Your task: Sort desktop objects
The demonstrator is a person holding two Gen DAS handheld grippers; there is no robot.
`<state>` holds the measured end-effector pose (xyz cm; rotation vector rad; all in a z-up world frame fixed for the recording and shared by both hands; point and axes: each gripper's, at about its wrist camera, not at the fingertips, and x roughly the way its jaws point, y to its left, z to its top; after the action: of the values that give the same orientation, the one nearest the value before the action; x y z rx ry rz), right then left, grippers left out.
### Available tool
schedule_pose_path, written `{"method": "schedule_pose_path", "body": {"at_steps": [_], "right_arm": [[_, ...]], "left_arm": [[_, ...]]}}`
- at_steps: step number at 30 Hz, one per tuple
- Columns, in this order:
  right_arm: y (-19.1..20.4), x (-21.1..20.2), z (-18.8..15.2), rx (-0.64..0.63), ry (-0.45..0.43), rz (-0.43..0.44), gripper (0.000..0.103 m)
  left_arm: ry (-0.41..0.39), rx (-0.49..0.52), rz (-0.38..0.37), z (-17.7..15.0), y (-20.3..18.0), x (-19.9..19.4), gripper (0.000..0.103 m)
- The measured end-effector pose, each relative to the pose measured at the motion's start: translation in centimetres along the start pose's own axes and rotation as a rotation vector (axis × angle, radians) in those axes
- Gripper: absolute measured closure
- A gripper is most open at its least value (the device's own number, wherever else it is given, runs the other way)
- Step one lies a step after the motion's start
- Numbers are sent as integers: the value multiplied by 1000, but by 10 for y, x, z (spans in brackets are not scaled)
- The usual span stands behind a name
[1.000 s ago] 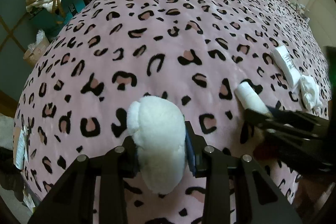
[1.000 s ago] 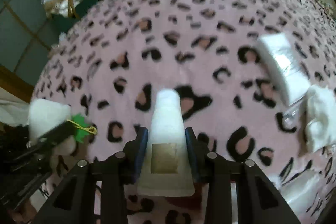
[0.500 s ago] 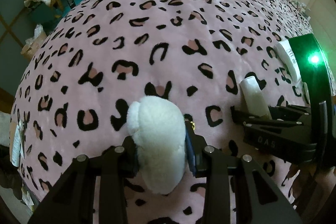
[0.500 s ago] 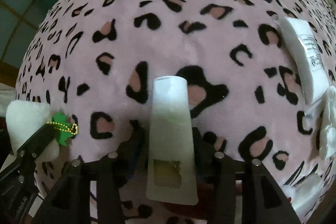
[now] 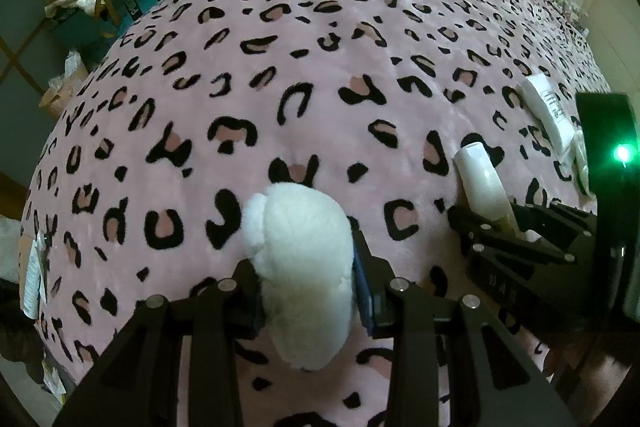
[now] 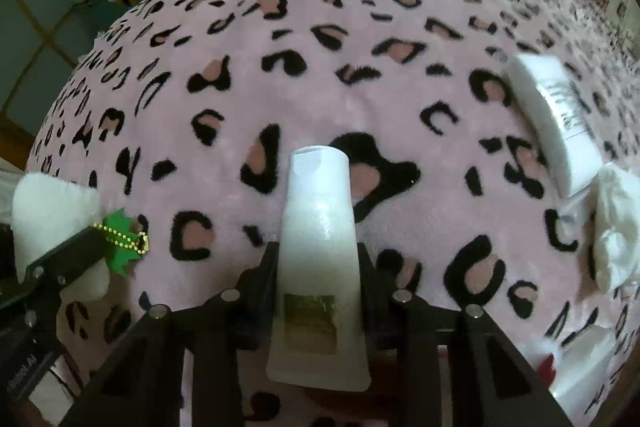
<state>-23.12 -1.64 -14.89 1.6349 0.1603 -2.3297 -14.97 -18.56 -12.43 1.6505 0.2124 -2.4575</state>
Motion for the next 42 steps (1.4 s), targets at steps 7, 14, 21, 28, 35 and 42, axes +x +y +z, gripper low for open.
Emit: {"method": "schedule_pose_path", "body": {"at_steps": [7,14,21,28,35,42], "right_arm": [[8,-21,-7,-13,-76,-28,68],[15,-73,-13,12,-176,19,68],[8,-129,-33,39,-279,29,68],[-5,-164,-63,88,-313,12,68],[-13,-176,-92,135,-309,15,68],[-22,-192,-118,194,-323,17,68]], "left_arm": [[-27,-2,4,3,2,-9,67],[-56,0,3,2,0,-28,67],[-109,21,-6,-3,-13,-64,67],[-150,53,-7,-17,-31,-97,67],[-161,77,-13,-35,-44,-114,67],[-163,115,-31,-53,-64,-128,67]]}}
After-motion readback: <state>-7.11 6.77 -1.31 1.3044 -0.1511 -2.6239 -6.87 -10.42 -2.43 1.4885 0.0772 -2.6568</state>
